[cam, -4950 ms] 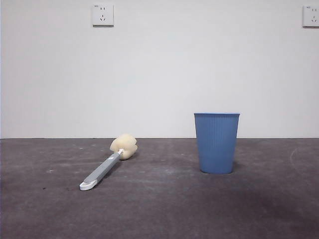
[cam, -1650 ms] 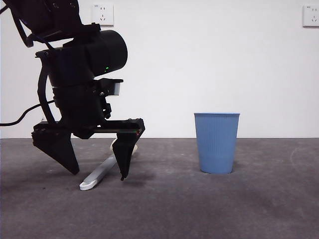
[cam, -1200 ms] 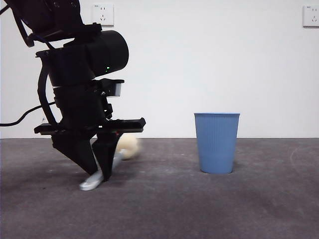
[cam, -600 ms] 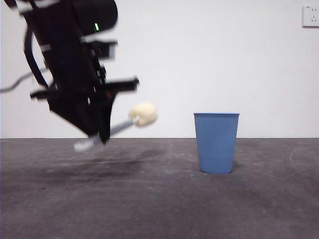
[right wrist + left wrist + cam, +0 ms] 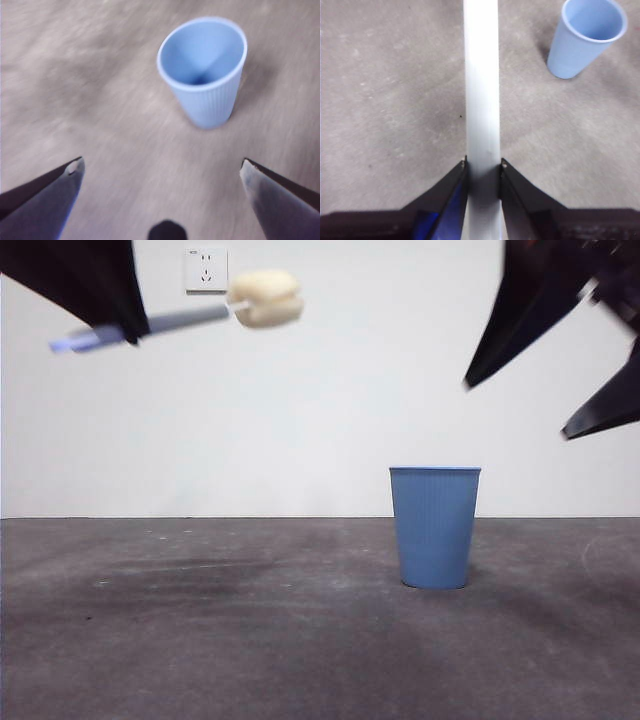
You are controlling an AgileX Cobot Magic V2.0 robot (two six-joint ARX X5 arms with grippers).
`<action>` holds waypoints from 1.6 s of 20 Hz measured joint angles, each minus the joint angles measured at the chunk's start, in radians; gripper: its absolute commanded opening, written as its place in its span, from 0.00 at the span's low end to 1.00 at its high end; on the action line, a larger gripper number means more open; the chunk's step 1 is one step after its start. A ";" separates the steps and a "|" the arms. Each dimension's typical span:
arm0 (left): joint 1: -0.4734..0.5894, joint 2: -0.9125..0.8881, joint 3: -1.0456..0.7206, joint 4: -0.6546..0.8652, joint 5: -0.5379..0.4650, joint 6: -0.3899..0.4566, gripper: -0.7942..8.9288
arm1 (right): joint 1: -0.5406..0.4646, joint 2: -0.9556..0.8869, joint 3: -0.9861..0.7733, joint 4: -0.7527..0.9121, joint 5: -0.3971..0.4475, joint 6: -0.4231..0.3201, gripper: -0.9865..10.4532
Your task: Pick up the cup brush,pick up the cup,insert the brush into the cup,clean the cup,put the cup brush back,put the cup back to the fixed position on the table
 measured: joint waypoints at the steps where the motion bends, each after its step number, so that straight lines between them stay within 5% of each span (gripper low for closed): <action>1: 0.000 -0.022 0.000 -0.018 0.000 0.003 0.07 | 0.024 0.018 -0.020 0.052 0.040 0.003 0.59; 6: 0.000 -0.087 0.000 -0.069 0.004 0.018 0.07 | 0.066 0.149 -0.101 0.274 0.141 0.007 0.59; 14: 0.000 -0.090 0.000 -0.108 0.008 0.018 0.07 | 0.052 0.398 -0.111 0.568 0.168 -0.031 0.62; 32: 0.000 -0.090 0.000 -0.137 0.011 0.010 0.07 | -0.013 0.740 -0.112 1.147 0.114 -0.110 0.60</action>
